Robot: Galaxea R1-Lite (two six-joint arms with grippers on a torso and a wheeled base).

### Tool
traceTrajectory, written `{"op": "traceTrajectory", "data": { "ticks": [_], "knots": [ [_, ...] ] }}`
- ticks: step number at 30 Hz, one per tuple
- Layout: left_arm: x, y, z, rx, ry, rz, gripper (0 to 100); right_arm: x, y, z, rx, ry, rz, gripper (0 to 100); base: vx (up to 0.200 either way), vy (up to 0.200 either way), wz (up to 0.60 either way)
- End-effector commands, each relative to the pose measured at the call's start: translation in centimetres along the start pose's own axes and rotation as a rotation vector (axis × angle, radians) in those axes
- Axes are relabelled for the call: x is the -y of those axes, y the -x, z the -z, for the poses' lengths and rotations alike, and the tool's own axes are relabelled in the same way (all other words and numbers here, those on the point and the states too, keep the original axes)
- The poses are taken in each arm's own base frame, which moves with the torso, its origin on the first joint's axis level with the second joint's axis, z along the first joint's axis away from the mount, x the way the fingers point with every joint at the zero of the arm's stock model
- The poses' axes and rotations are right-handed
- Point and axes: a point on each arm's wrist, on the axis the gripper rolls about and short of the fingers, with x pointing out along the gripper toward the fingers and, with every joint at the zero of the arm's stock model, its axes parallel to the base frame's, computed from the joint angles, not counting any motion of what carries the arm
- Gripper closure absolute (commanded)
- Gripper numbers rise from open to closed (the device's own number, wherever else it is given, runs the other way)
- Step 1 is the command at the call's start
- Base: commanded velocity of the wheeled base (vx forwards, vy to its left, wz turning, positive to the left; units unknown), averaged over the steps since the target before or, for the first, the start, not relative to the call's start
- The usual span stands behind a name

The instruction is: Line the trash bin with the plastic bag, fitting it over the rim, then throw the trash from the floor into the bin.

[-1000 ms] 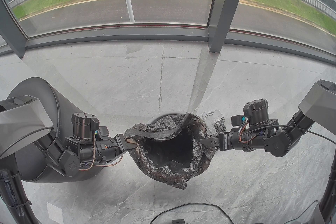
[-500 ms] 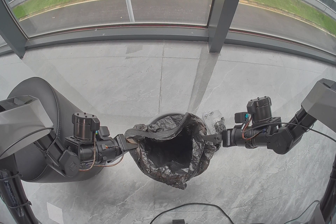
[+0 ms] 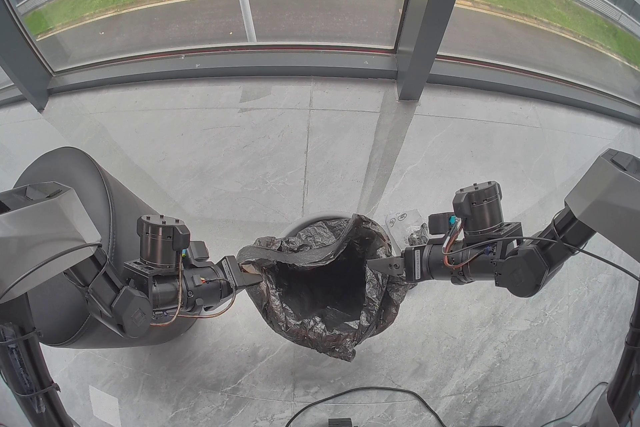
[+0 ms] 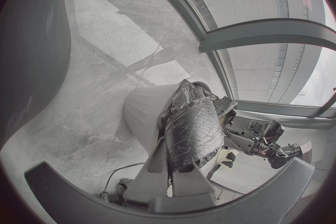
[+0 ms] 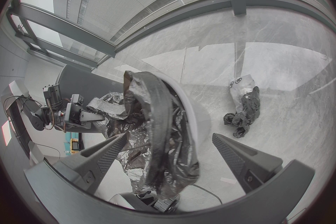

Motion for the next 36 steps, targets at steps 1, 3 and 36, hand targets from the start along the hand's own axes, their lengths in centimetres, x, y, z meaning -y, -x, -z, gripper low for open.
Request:
{"op": "traceTrajectory", "data": {
  "ticks": [1, 3, 36],
  "knots": [
    [0.0, 0.0, 0.0, 0.001, 0.0, 0.001, 100, -0.9, -0.8, 0.3, -0.015, 0.015, -0.019, 0, 0.0, 0.0, 0.0],
    [0.0, 0.0, 0.0, 0.002, -0.001, 0.002, 100, -0.8, -1.3, 0.3, -0.011, 0.017, -0.005, 0, 0.0, 0.0, 0.0],
    [-0.1, -0.1, 0.1, -0.003, 0.001, -0.001, 100, -2.5, 3.4, -0.6, -0.041, 0.02, 0.052, 100, 0.0, 0.0, 0.0]
  ]
}}
